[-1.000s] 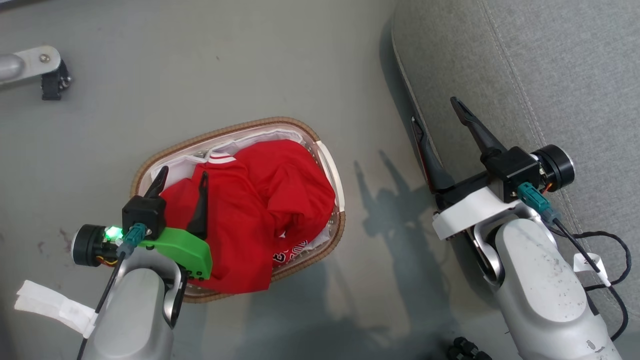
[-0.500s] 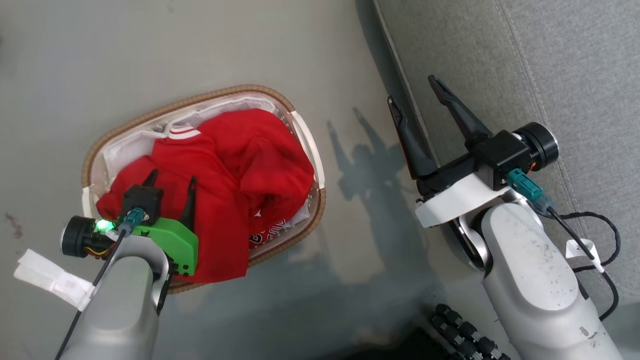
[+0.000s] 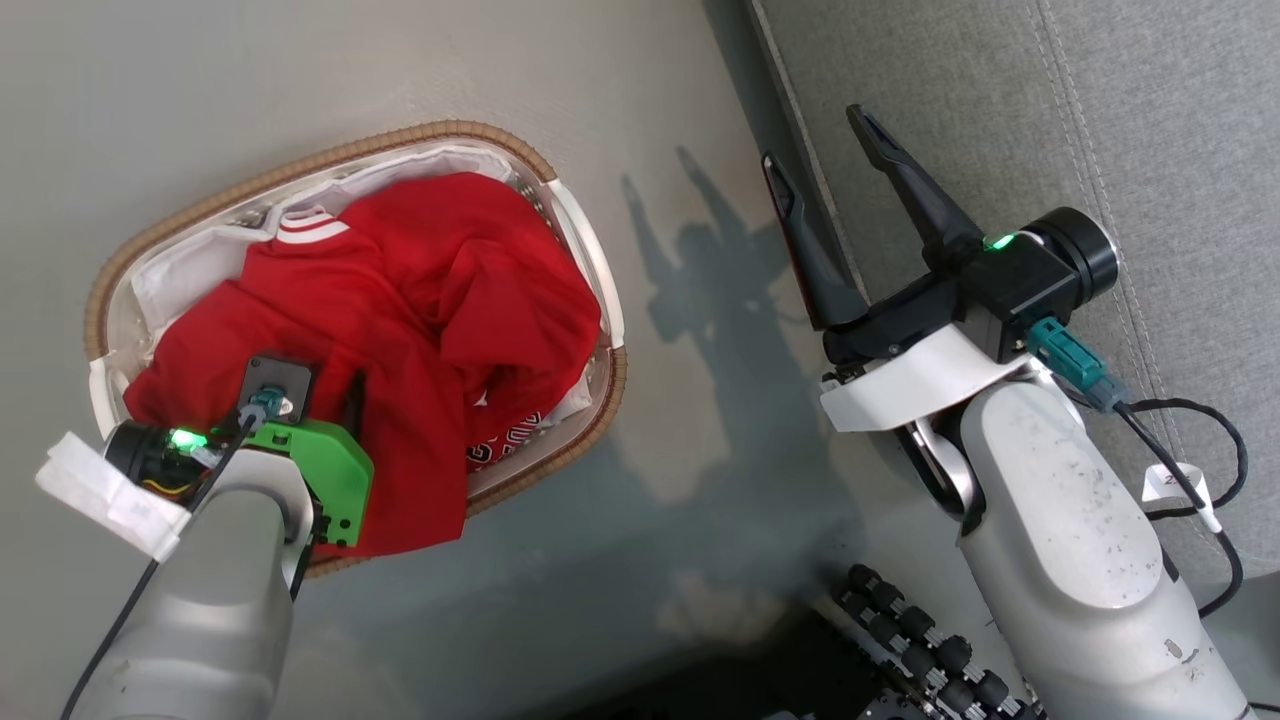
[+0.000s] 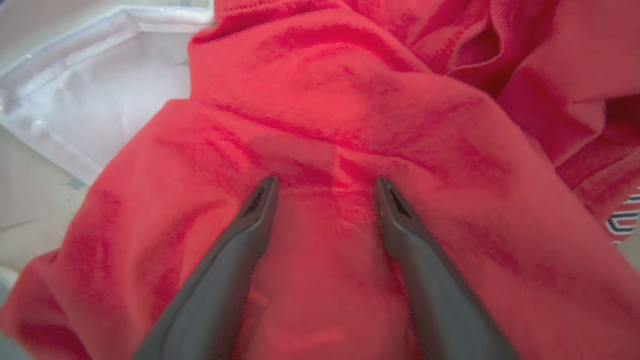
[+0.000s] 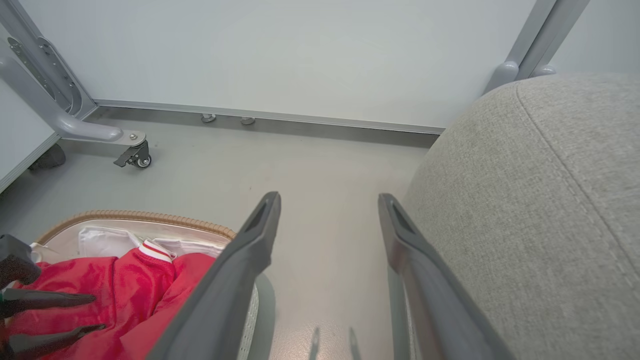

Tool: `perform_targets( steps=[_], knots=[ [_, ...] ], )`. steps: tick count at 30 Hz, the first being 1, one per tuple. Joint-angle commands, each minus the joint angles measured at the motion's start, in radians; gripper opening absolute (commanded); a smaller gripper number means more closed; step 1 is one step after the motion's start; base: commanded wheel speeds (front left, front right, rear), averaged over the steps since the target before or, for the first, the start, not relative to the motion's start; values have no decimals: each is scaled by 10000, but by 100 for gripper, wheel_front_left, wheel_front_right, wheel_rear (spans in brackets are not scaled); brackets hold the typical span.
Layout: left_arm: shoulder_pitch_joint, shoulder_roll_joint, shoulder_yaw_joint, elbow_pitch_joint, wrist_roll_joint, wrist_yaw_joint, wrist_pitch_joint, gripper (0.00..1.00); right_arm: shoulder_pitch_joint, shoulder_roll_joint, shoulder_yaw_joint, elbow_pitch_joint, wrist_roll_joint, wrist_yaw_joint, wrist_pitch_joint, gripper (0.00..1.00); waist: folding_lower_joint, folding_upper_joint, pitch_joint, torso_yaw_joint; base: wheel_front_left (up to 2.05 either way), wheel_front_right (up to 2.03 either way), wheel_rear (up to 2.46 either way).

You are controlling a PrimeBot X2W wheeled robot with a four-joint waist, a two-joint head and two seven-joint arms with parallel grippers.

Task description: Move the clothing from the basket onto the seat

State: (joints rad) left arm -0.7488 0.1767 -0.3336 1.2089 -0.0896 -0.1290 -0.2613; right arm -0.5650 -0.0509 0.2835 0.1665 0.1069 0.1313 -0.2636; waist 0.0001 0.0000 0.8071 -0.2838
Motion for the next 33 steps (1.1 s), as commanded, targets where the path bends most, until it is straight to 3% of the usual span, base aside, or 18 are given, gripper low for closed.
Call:
perform_targets(
  steps=[1, 15, 16, 17, 24, 33],
  knots=[
    [-287, 32, -95, 149, 89, -30, 68, 100, -160, -14, 3, -80, 99, -10, -18, 100, -1, 0, 139, -49, 0, 0, 0],
    [-1058, 110, -593, 743, 124, 48, 685, 100, -218, -14, -4, -336, 142, -10, -18, 100, -1, 0, 585, -83, 0, 0, 0],
    [-1082, 126, -642, 754, 139, 50, 713, 70, -225, -15, 3, -346, 149, -10, -18, 100, -1, 0, 605, -91, 0, 0, 0],
    [-1099, 134, -660, 759, 148, 53, 700, 0, -231, -15, 7, -347, 152, -10, -16, 100, -1, 0, 613, -98, 0, 0, 0],
    [-824, 55, -678, 791, -62, 69, 536, 0, -113, -15, -17, -188, 146, -10, -18, 100, -1, 0, 258, -79, 0, 0, 0],
    [-250, -296, -739, 608, -264, 68, 19, 0, 136, -22, -72, 198, 18, -10, -16, 100, -1, 0, -1105, 178, 0, 0, 0]
  ],
)
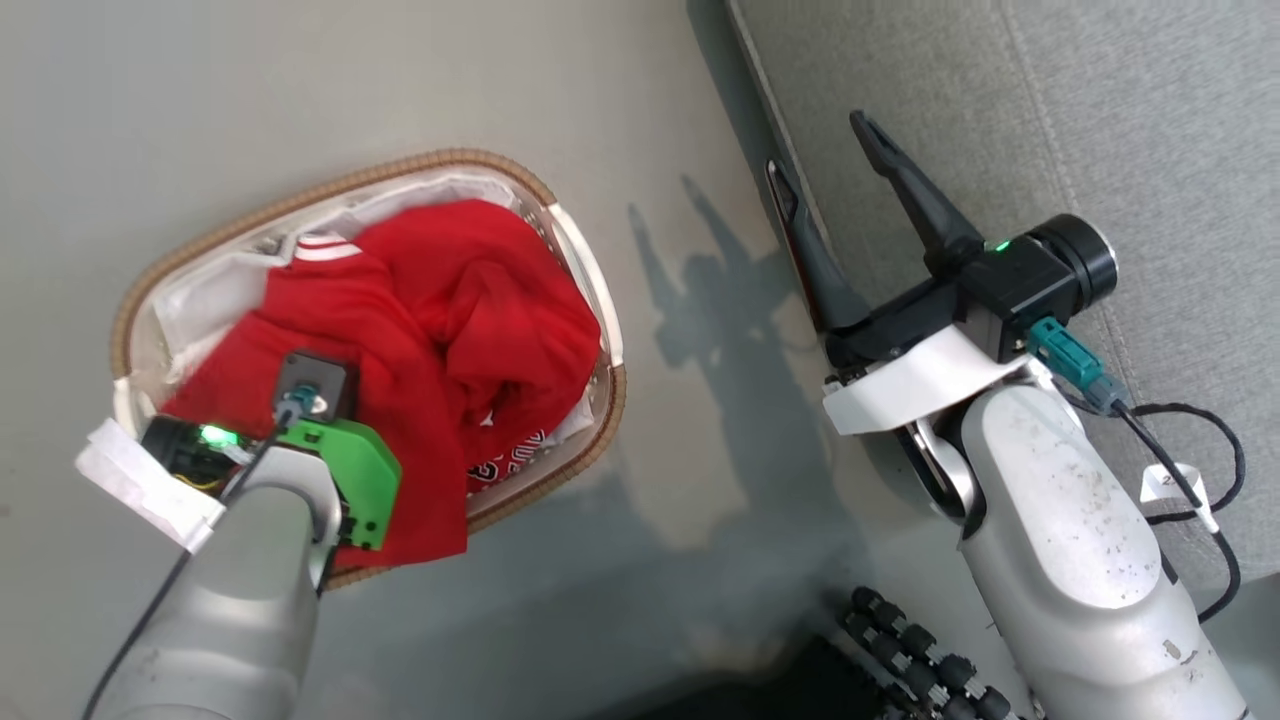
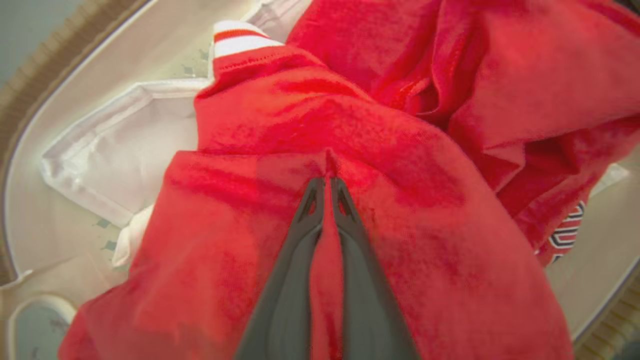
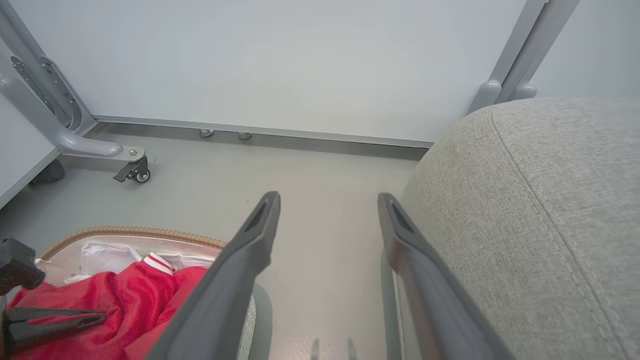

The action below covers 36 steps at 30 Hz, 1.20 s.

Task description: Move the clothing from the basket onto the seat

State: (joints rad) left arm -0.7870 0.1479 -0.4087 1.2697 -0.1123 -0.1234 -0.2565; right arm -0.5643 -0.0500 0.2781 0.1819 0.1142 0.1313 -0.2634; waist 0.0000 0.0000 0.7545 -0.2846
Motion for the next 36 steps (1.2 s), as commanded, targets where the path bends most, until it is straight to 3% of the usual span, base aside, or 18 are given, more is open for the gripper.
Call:
perform_targets(
  steps=[1, 25, 36],
  knots=[
    [240, -62, -13, -91, -47, 9, -71, 0, 170, -30, -40, 117, -111, -10, -20, 100, 0, 0, -795, 266, 0, 0, 0],
    [4007, -765, 840, -4418, -653, 87, -84, 0, 2521, -35, -231, 1300, -275, -10, -18, 100, 0, 0, -5327, 1636, 0, 0, 0],
    [4978, -932, 1401, -6390, -706, 25, -84, 0, 3521, -36, 96, 1492, 47, -10, -18, 100, 0, 0, -6737, 1907, 0, 0, 0]
  ],
)
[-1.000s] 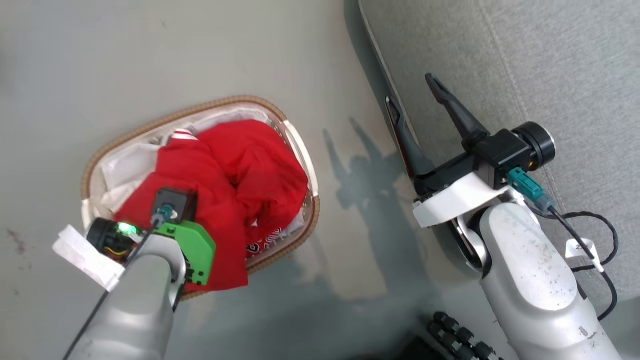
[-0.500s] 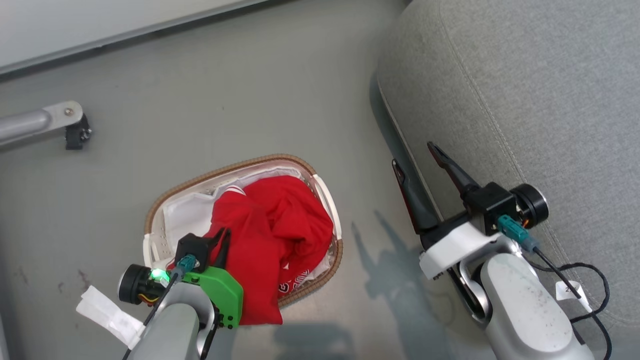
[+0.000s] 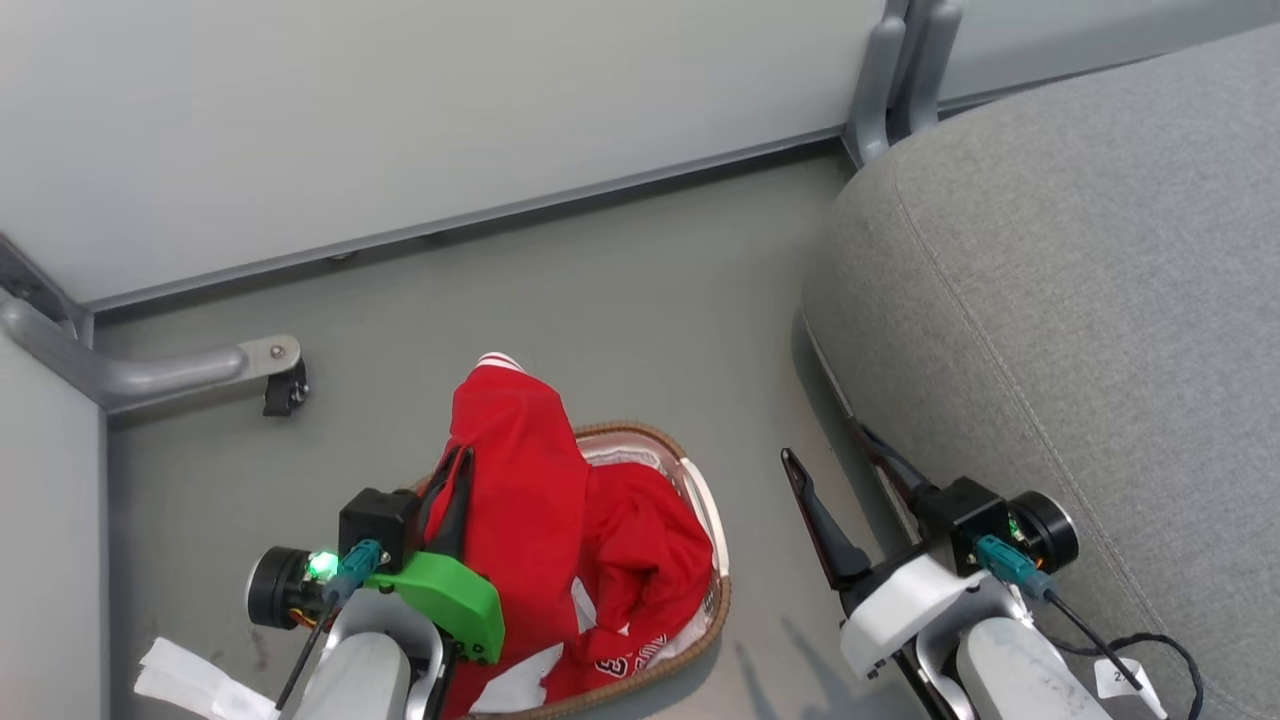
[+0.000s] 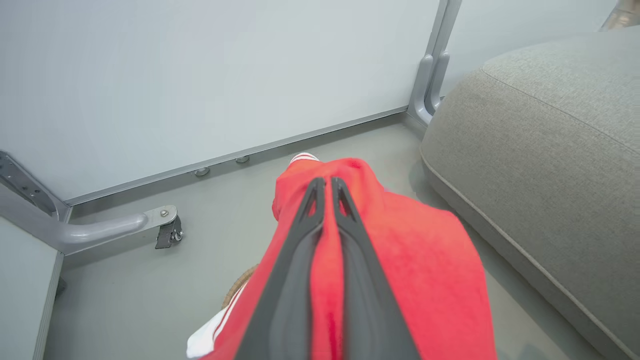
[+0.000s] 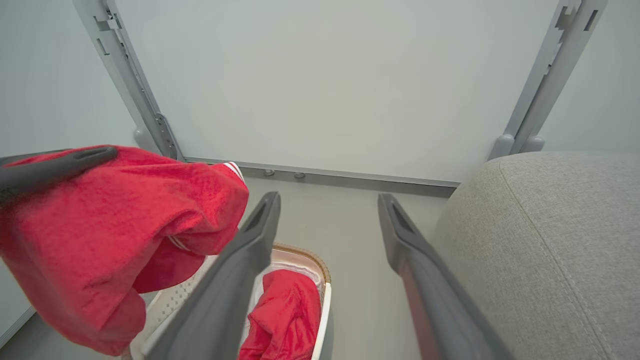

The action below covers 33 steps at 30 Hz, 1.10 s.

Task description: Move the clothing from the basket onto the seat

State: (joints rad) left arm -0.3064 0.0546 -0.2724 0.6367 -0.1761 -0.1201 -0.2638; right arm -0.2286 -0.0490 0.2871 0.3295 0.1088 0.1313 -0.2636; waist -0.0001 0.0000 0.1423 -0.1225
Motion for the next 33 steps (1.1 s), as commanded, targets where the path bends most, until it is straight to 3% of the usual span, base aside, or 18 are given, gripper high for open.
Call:
perform_targets(
  steps=[1, 20, 33],
  knots=[
    [233, -7, 78, -231, -82, -13, -12, 0, 243, -46, 57, 43, 98, -10, -16, 100, 1, 0, -746, 301, 0, 0, 0],
    [67, -32, -297, -2285, -709, 64, -12, 0, 1032, -40, 798, 212, 251, -10, -16, 100, 1, 0, -1497, 587, 0, 0, 0],
    [-230, -26, -1058, -2462, -985, 54, -11, 0, -198, -43, 3592, 974, 1496, -12, -17, 100, 1, 0, -1344, 1079, 0, 0, 0]
  ],
)
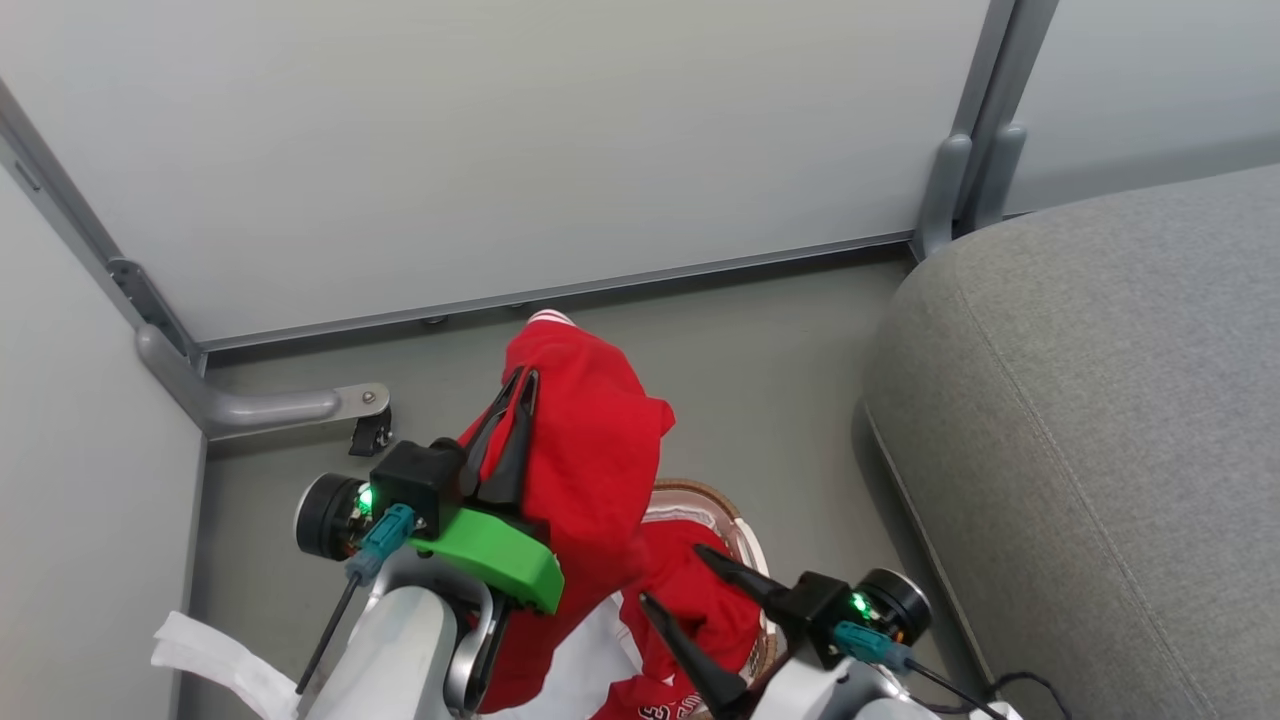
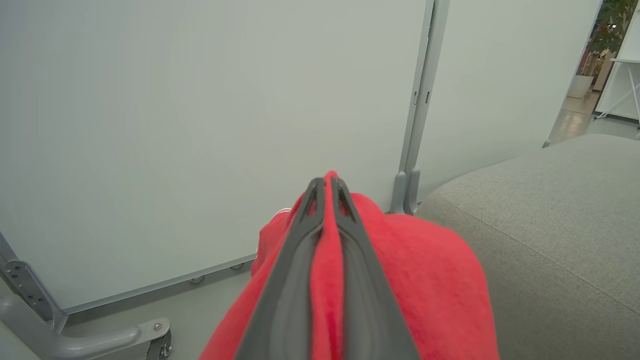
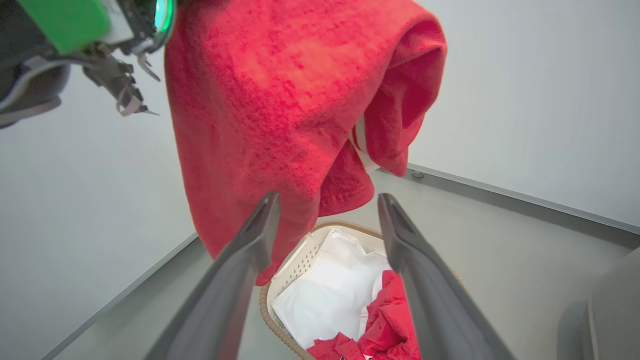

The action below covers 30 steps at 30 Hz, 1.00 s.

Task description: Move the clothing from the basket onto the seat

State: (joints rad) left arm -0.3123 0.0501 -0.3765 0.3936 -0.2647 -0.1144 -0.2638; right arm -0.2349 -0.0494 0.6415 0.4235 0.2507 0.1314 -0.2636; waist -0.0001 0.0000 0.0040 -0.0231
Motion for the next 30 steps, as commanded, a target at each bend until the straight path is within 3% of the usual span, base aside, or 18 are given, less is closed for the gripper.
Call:
perform_targets(
  steps=[1, 10, 25, 26, 27, 28, 30],
  knots=[
    [-195, 17, -94, -17, -129, -8, -11, 0, -330, -45, 310, 185, 210, -14, -16, 100, 1, 0, 50, 134, 0, 0, 0],
    [-564, 19, -768, -101, -400, 27, -11, 0, -1481, -47, 1680, 1257, 1177, -14, -16, 100, 1, 0, 166, 676, 0, 0, 0],
    [-900, 19, -1940, -215, -942, 144, -11, 0, -2265, -44, 2033, 1610, 1472, -14, -16, 100, 1, 0, 294, 1523, 0, 0, 0],
    [-915, 19, -1988, -212, -948, 152, -11, 0, -2291, -40, 2087, 1619, 1514, -14, -16, 90, 1, 0, 301, 1560, 0, 0, 0],
    [-922, 19, -2037, -201, -995, 169, -12, 0, -2319, -44, 2158, 1642, 1570, -14, -16, 40, 1, 0, 307, 1595, 0, 0, 0],
    [-920, 19, -2077, -192, -1021, 175, -12, 0, -2331, -42, 2209, 1668, 1588, -14, -16, 0, 1, 0, 308, 1623, 0, 0, 0],
    [-927, 19, -2153, -170, -1035, 199, -12, 0, -2367, -44, 2238, 1699, 1687, -14, -16, 0, 1, 0, 314, 1666, 0, 0, 0]
  ],
)
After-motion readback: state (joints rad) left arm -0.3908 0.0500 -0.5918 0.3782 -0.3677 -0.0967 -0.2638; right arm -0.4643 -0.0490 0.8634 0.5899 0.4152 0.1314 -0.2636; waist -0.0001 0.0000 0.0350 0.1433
